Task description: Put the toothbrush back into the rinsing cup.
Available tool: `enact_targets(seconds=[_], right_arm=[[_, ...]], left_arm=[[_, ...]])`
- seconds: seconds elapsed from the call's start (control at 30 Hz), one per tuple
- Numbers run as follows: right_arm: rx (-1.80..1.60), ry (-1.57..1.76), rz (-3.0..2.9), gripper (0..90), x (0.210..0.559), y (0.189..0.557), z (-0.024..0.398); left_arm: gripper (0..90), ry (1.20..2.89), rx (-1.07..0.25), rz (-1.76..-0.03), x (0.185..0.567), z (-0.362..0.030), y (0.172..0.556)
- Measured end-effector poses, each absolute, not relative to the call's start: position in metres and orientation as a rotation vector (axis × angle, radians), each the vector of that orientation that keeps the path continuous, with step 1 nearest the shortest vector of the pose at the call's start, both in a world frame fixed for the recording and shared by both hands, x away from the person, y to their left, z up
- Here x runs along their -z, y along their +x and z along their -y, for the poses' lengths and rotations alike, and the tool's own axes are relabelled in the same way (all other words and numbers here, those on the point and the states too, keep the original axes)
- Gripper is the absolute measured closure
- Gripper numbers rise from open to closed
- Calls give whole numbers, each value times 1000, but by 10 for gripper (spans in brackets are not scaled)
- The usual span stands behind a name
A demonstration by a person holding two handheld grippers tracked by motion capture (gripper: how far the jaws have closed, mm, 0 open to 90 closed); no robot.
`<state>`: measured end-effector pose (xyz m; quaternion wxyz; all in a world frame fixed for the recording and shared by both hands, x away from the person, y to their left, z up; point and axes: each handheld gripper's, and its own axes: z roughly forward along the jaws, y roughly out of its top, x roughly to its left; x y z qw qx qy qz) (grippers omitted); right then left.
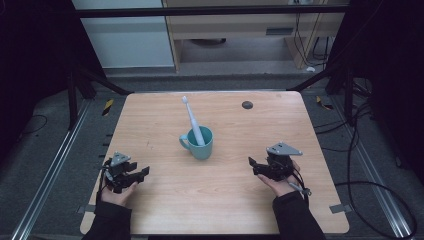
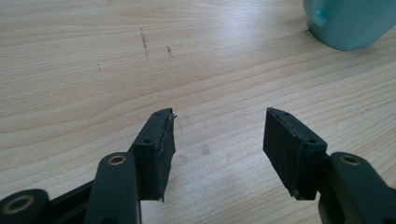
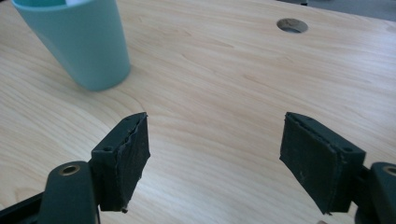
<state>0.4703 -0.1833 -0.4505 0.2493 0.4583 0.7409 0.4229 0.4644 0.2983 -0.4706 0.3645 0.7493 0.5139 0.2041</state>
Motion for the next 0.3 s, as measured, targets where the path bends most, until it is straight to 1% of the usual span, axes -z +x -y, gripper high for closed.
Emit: enact_targets(seconds=[0.03,0.3], right_arm=[[-1140,1255,-2020,238,454,466,192],[-1065,1313,-2015,215,463,459,218]], left_arm=[[433,1928,-524,-1321,471,-298,464],[429,1928,-533,-1327,471,-302,463]])
